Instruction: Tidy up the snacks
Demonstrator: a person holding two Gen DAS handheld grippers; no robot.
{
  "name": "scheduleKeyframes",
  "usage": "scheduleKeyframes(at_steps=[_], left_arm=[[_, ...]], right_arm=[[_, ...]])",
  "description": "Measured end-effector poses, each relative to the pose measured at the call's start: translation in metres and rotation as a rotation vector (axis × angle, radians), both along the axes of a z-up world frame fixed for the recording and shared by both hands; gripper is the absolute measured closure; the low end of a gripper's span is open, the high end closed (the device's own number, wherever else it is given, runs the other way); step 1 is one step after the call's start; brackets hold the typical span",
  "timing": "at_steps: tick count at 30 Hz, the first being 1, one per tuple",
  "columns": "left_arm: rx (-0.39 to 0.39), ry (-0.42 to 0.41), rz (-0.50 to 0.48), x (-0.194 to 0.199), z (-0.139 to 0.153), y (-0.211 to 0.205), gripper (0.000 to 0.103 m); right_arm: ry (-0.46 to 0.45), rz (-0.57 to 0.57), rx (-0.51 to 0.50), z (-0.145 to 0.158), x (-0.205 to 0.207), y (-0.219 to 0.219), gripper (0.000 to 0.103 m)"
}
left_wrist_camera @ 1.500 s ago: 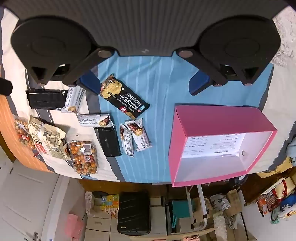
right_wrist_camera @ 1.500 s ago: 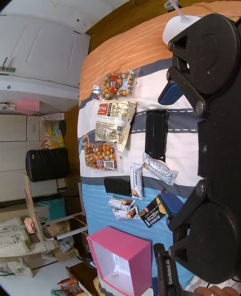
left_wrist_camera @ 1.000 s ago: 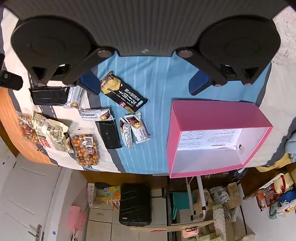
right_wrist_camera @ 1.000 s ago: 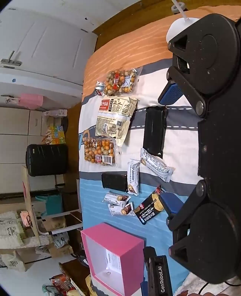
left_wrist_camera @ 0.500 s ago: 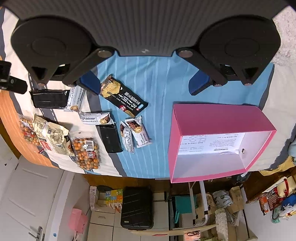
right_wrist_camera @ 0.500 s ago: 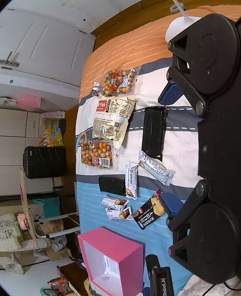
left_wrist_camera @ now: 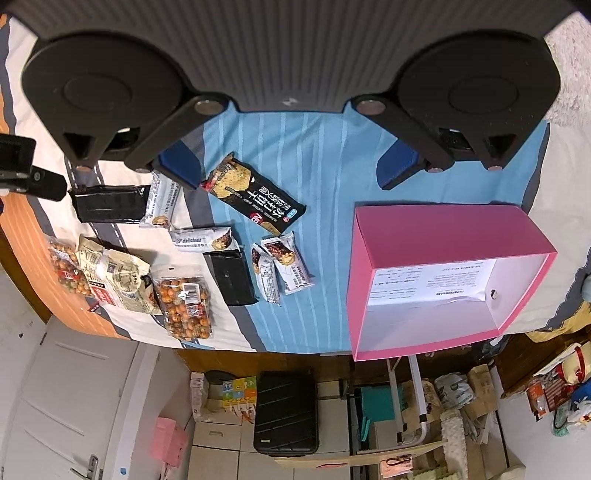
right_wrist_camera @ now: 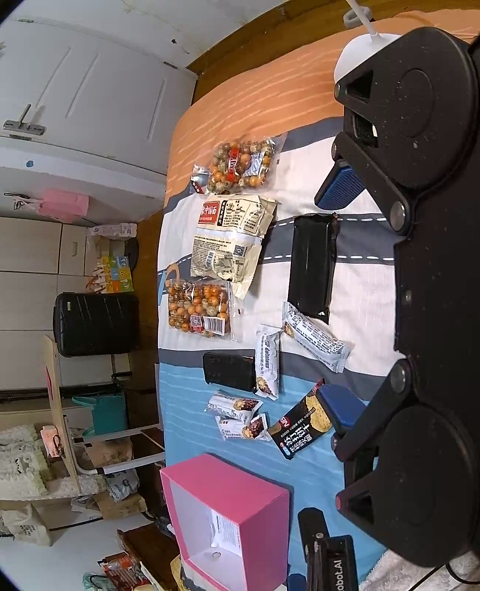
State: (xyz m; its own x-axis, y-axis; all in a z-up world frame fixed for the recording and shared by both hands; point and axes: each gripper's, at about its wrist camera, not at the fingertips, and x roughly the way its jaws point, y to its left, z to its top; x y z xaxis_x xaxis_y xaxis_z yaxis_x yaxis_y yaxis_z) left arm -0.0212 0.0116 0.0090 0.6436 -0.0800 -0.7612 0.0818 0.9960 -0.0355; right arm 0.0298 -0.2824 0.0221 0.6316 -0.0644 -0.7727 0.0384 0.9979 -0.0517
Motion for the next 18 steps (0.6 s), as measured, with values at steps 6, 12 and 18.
scheduleKeyframes(at_steps=[6, 12, 18], left_arm=[[-0.016, 0.014, -0.014, -0.001, 0.002, 0.001, 0.000], [-0.028, 0.024, -0.024, -0.002, -0.001, 0.000, 0.000], [-0.022, 0.023, -0.032, -0.002, -0.006, -0.002, 0.000]], right_arm=[[-0.003, 0.005, -0.010, 0.003, -0.002, 0.001, 0.001], [-0.050, 0.036, -0.017, 0.010, -0.009, 0.002, 0.001], [-0.095, 0.100, -0.013, 0.009, -0.015, 0.006, 0.001]])
